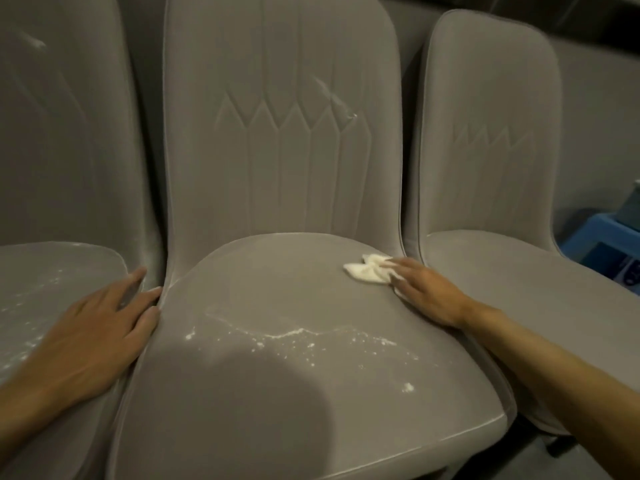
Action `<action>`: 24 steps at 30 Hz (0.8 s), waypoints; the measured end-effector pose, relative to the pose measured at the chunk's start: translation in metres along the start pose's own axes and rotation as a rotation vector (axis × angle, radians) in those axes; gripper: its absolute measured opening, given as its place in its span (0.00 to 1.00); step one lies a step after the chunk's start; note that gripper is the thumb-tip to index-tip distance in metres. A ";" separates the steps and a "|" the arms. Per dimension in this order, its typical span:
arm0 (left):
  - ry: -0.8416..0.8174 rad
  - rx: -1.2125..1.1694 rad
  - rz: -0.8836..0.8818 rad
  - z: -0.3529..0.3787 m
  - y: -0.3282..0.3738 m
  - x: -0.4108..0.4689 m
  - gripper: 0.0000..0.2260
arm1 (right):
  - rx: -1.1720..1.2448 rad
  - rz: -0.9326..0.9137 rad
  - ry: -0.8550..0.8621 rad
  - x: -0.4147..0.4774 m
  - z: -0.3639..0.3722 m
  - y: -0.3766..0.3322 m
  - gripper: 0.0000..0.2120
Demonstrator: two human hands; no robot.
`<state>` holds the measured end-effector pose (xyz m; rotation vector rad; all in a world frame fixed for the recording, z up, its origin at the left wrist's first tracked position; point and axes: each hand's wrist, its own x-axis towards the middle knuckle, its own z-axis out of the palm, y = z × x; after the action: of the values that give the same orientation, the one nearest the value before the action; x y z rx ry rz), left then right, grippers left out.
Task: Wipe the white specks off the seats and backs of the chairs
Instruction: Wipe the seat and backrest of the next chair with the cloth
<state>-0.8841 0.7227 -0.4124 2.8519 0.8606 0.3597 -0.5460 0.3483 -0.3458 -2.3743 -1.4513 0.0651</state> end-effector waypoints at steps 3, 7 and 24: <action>-0.009 0.005 -0.010 0.001 -0.005 0.003 0.42 | -0.053 0.092 0.054 0.010 0.009 -0.007 0.19; -0.016 -0.015 0.002 0.009 -0.011 0.005 0.32 | 0.011 -0.184 -0.059 -0.036 0.019 -0.026 0.20; 0.035 0.041 0.011 0.003 0.001 0.002 0.38 | 0.042 0.016 0.027 -0.034 0.010 -0.055 0.19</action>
<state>-0.8809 0.7229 -0.4142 2.8971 0.8692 0.3982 -0.6111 0.3438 -0.3423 -2.3442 -1.4047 0.0674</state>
